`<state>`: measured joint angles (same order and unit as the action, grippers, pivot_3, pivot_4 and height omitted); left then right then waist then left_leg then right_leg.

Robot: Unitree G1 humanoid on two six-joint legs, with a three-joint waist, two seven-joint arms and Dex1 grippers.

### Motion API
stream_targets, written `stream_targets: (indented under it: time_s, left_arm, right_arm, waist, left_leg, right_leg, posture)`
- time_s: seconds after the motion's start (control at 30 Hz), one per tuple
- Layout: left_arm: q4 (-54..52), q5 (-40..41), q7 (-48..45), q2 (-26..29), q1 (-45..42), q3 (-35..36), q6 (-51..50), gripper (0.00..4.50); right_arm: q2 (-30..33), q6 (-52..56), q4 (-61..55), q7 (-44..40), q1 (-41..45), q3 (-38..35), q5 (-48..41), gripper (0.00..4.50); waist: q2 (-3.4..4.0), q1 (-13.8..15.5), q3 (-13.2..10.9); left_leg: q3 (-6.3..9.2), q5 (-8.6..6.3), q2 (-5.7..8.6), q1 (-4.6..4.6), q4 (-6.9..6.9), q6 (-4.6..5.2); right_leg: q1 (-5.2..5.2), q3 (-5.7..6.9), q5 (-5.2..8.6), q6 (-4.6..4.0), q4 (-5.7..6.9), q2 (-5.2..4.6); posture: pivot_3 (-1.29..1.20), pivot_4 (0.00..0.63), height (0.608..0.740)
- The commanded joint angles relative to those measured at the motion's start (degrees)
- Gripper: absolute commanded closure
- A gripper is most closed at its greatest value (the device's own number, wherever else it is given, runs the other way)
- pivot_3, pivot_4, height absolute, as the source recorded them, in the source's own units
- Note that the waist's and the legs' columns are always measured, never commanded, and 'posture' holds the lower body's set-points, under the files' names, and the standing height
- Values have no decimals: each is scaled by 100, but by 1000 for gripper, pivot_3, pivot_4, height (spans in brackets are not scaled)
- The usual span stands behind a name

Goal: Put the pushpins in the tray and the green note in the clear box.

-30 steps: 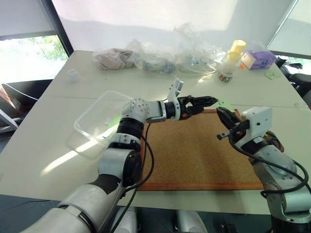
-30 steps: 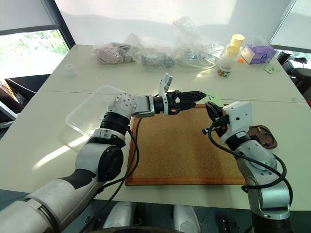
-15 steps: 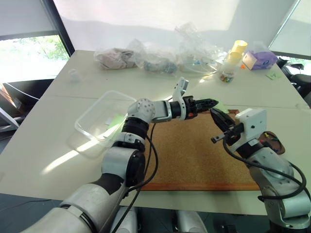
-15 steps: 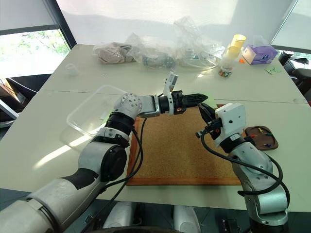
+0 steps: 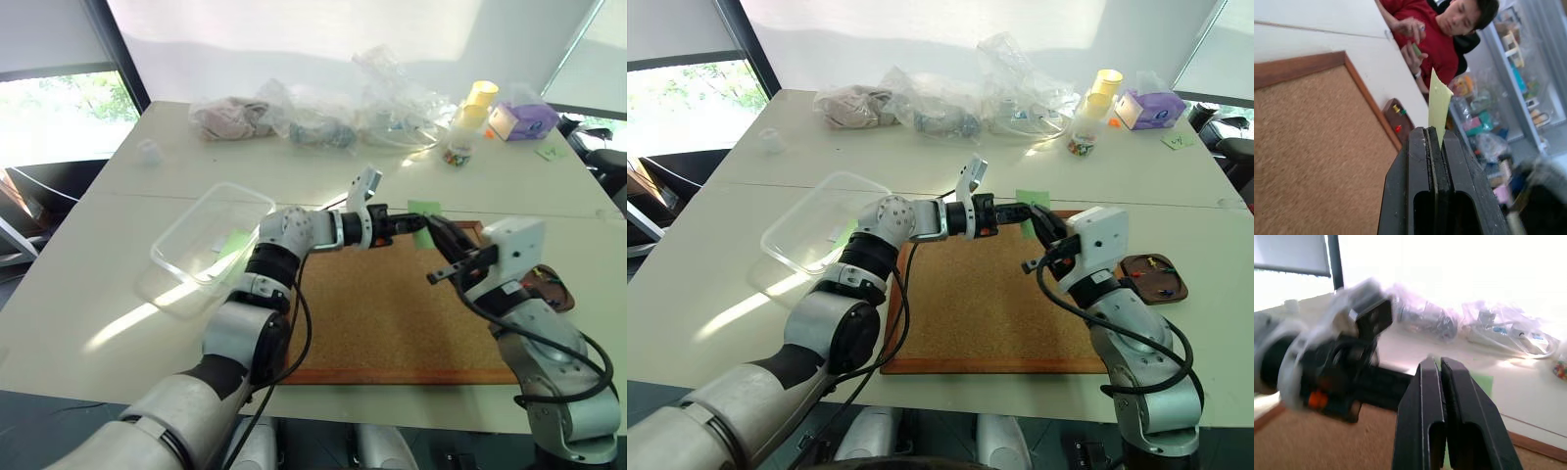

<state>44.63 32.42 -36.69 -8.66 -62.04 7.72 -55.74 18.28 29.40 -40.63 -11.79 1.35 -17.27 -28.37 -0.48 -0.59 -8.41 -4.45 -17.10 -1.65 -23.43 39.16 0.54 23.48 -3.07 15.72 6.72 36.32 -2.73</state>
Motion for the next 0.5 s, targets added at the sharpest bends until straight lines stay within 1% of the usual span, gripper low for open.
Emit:
stream_targets:
  time_s: [0.03,0.13,0.2,0.27,0.4,0.5]
  left_arm:
    - [-427,-33,-146,69,64,-139,-13,4491]
    - [-1069,-281,-598,231,439,-753,243,4491]
    - [-1867,-434,-1187,581,930,-1419,447,4491]
    - [-2462,-553,-1552,853,1307,-1852,697,4491]
    - [-3370,-719,-1990,1350,1816,-2343,1136,4491]
    - [-3840,-663,-2048,1571,2023,-2376,1144,4491]
  right_arm:
    - [-230,49,-233,506,153,-815,-847,4500]
    - [-215,99,99,783,74,-1328,-1062,4500]
    - [132,402,672,1032,-124,-1497,-548,4500]
    - [434,683,1167,1222,-263,-1584,-201,4500]
    - [715,846,1852,1167,-271,-1677,-81,4500]
    - [816,969,2130,1115,-188,-1792,-125,4500]
  waist:
    - [1,3,0]
    - [3,1,2]
    - [5,-7,3]
    - [5,-14,3]
    - [13,-20,3]
    - [16,-28,4]
  left_leg:
    - [0,1,0,0,0,-2]
    - [-4,2,-8,-1,-1,-3]
    - [-7,2,-10,-1,-1,-2]
    - [-14,1,-10,2,-4,-2]
    - [-15,1,-12,2,-6,-1]
    - [-15,0,-15,4,-8,-1]
  right_leg:
    - [0,0,0,0,2,-4]
    - [5,-1,-1,-1,6,-9]
    - [4,-3,0,-2,4,-10]
    - [4,-9,1,-4,1,-15]
    - [7,-11,10,-23,2,-20]
    - [6,-12,9,-24,2,-18]
  posture:
    - [0,150,740]
    - [0,150,740]
    - [0,150,740]
    - [0,150,740]
    - [0,150,740]
    - [0,150,740]
